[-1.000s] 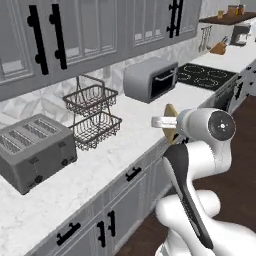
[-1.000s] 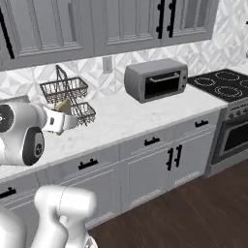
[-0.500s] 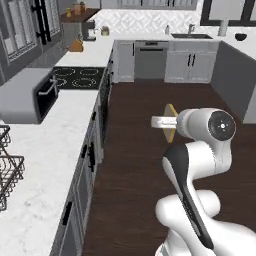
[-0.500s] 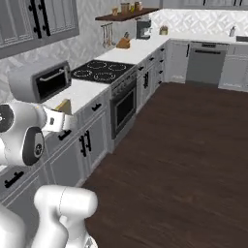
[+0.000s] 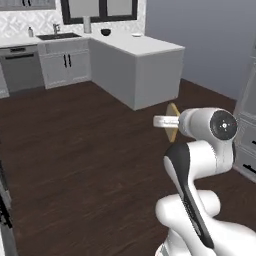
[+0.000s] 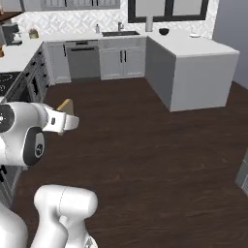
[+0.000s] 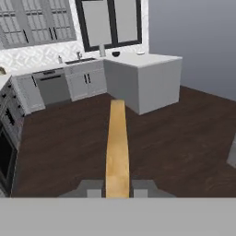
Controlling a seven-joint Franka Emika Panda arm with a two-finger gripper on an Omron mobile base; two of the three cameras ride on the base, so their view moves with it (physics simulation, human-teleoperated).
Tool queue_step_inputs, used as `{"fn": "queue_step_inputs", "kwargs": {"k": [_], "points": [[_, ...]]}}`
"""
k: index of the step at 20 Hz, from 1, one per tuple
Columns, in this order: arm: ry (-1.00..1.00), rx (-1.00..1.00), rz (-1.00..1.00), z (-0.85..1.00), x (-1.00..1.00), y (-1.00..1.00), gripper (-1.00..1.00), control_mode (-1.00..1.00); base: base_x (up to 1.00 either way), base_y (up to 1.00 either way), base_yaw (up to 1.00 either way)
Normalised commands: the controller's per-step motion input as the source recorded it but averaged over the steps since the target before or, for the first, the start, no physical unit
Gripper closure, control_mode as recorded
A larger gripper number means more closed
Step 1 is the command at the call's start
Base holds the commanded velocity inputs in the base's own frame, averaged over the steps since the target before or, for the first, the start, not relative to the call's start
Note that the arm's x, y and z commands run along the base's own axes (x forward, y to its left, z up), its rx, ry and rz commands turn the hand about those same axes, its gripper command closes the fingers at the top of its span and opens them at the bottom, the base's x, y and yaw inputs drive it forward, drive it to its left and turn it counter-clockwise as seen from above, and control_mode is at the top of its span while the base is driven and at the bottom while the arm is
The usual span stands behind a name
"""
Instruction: Start the toaster. Once the lever pops up, take the bread to the plate on the dining counter.
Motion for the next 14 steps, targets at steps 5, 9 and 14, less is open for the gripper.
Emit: {"fn": "queue_step_inputs", "kwargs": {"k": [5, 9, 14], "points": [[0.00, 0.00, 0.00, 0.00, 0.00, 0.00, 1.00, 1.00, 1.00, 0.80, -0.38], [0.00, 0.00, 0.00, 0.00, 0.00, 0.00, 1.00, 1.00, 1.00, 0.88, -0.32], [0.00, 0.00, 0.00, 0.00, 0.00, 0.00, 1.00, 1.00, 1.00, 1.00, -0.59]]}}
